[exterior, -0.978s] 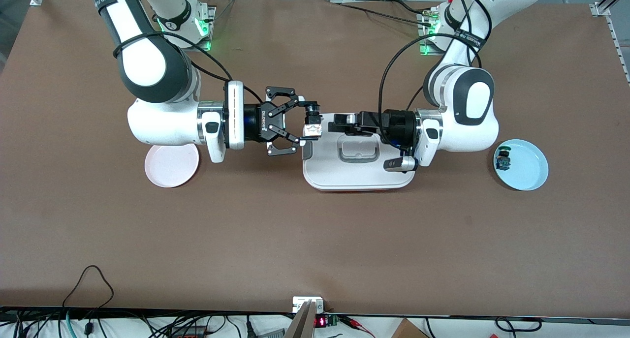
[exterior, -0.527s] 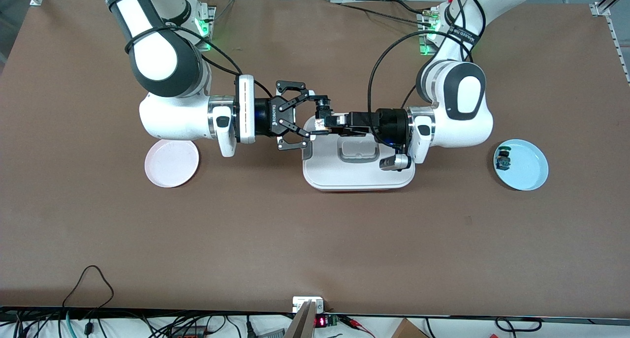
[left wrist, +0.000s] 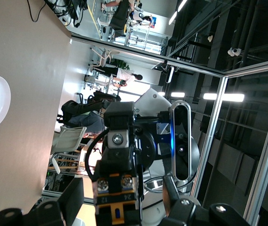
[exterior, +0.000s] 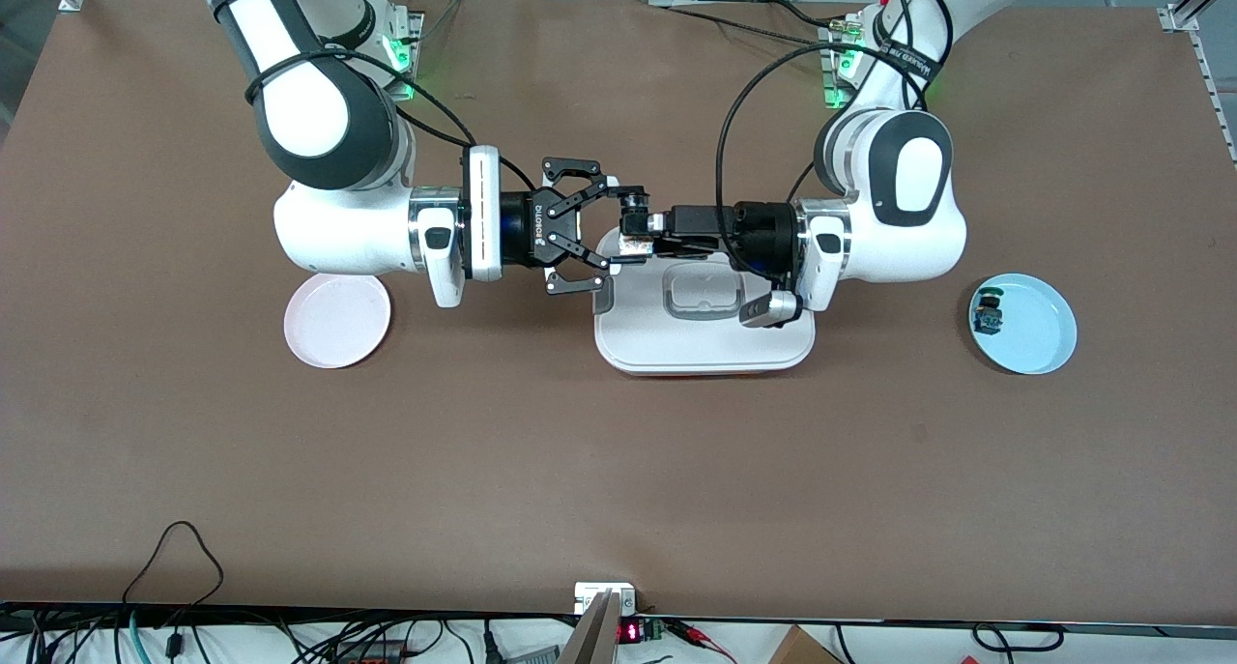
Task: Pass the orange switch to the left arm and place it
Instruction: 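Grasp the orange switch with the left gripper above the box, then open the right gripper while the left gripper pulls the switch away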
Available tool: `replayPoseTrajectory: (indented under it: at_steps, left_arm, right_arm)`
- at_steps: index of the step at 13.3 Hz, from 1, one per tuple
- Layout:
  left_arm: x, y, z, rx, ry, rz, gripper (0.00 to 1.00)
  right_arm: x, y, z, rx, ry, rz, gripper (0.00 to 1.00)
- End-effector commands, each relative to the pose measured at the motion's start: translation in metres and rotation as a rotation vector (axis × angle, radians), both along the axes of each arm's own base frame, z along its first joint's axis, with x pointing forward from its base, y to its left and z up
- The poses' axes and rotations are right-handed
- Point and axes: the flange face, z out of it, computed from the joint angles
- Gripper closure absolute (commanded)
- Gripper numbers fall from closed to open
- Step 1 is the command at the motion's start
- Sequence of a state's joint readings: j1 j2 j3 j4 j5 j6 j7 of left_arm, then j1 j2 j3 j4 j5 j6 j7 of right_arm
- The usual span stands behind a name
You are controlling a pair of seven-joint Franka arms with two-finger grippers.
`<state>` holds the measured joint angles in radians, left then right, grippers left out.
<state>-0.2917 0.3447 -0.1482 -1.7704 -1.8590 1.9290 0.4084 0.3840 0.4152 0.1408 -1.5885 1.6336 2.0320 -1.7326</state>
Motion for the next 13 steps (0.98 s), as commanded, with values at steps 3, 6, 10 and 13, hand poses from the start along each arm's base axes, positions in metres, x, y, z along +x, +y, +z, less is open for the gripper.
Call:
replayPoseTrajectory:
  at_steps: [3, 6, 10, 13]
  left_arm:
    - [-0.002, 0.005, 0.011, -0.008, -0.024, 0.023, 0.77]
    - [-0.001, 0.007, 0.011, -0.009, -0.023, 0.025, 0.82]
    - [0.000, 0.008, 0.012, -0.008, -0.026, 0.025, 0.82]
    - [0.002, 0.012, 0.014, 0.014, -0.043, 0.019, 0.83]
  right_arm:
    - [-0.004, 0.004, 0.004, 0.010, -0.011, -0.007, 0.99]
    - [-0.005, 0.004, 0.003, 0.009, -0.010, -0.006, 0.99]
    - [-0.009, 0.006, -0.002, 0.010, 0.005, -0.006, 0.00]
    - [-0.009, 0.006, -0.001, 0.011, 0.007, -0.003, 0.00]
